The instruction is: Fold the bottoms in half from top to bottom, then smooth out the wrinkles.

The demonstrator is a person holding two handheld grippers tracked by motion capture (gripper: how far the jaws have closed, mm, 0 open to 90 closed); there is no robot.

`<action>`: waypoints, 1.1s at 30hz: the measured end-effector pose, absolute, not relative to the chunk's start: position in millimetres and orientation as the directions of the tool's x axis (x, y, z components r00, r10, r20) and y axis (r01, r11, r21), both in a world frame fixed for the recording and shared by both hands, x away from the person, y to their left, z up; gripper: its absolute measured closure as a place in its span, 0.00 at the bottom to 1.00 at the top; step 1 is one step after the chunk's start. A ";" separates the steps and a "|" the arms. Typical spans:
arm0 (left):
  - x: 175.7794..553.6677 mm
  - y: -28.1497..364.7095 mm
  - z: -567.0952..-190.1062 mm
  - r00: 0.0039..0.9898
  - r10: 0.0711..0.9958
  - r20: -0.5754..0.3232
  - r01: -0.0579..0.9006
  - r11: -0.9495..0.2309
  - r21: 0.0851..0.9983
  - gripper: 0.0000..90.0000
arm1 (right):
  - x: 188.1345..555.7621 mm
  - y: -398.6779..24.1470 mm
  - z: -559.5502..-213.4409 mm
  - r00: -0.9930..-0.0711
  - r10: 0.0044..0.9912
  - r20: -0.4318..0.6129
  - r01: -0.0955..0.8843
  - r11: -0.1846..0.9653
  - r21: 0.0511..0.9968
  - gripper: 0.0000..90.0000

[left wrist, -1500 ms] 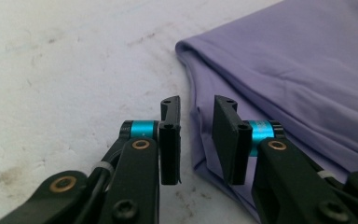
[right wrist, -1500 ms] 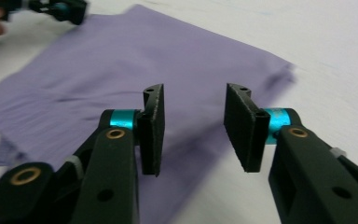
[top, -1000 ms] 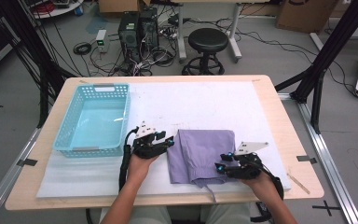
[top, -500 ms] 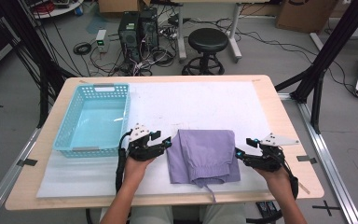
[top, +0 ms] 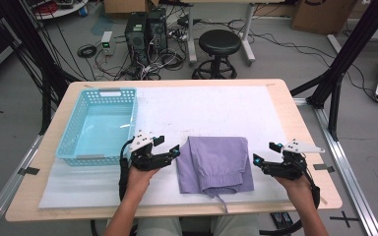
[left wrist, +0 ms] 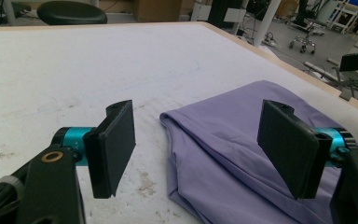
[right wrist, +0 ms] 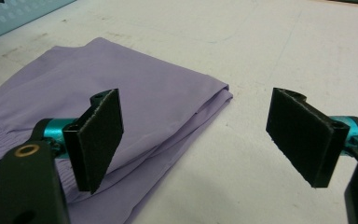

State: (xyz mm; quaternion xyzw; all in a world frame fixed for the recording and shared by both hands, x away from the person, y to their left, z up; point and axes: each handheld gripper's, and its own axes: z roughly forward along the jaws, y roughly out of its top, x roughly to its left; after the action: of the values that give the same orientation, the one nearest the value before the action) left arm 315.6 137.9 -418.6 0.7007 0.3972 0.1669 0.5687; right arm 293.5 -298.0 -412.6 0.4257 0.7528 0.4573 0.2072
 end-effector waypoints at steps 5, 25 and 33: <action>313.3 142.8 -412.8 0.624 0.751 -0.217 0.360 -0.030 0.933 0.31 | 293.7 -300.3 -412.2 -0.547 0.834 0.077 0.447 0.212 0.869 0.21; 290.0 178.2 -382.9 0.617 0.759 -0.206 0.323 -0.005 0.947 0.23 | 286.3 -317.2 -410.6 -0.520 0.850 0.088 0.452 0.186 0.872 0.21; 284.1 199.9 -372.4 0.622 0.764 -0.171 0.285 -0.017 0.958 0.28 | 285.8 -320.5 -410.4 -0.513 0.854 0.085 0.449 0.183 0.875 0.21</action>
State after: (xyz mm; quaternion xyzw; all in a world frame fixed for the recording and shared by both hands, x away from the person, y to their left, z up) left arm 284.1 199.9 -372.4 0.6832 0.3838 0.2043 0.5866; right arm 285.8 -320.5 -410.4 0.4419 0.7372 0.4618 0.2192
